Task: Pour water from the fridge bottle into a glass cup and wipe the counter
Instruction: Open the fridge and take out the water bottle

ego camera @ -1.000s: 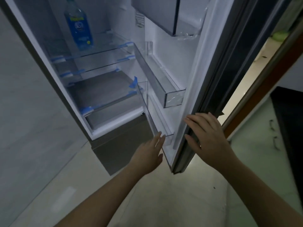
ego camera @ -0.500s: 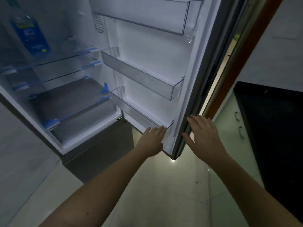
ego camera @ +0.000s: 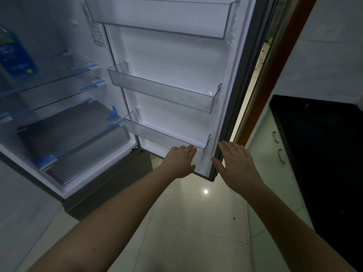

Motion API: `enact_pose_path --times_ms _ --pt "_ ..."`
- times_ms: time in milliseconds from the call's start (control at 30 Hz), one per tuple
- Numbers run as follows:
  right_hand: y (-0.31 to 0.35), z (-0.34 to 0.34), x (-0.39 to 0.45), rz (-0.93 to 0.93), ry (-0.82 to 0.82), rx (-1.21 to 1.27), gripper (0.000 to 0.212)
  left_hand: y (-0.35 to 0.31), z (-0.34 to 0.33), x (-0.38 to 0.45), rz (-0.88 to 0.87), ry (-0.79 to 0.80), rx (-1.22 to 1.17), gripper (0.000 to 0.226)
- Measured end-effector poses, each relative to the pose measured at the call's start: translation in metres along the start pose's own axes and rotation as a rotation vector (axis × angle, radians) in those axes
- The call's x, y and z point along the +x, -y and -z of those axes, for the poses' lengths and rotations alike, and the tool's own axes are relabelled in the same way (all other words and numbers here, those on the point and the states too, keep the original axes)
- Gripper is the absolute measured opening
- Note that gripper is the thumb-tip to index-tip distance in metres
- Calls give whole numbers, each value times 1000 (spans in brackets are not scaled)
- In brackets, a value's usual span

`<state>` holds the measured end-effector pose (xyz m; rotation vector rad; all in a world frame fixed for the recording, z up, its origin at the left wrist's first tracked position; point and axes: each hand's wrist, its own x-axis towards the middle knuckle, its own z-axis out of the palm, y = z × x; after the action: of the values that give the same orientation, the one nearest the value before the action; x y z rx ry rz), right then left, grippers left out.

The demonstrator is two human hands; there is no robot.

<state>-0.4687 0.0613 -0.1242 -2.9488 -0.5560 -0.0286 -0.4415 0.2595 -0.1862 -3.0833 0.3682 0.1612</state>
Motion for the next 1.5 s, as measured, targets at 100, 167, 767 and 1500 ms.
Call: enact_pose_path --times_ms 100,167,767,1500 --pt "4 -4 5 22 8 0 61 14 11 -18 4 -24 36 68" --pt "10 -6 9 35 4 10 60 22 20 -32 25 -37 65 67" --pt "159 -8 65 361 31 -20 52 123 79 -182 476 -66 46 67" --pt "333 8 150 550 -123 31 63 293 101 -224 675 -157 62 64"
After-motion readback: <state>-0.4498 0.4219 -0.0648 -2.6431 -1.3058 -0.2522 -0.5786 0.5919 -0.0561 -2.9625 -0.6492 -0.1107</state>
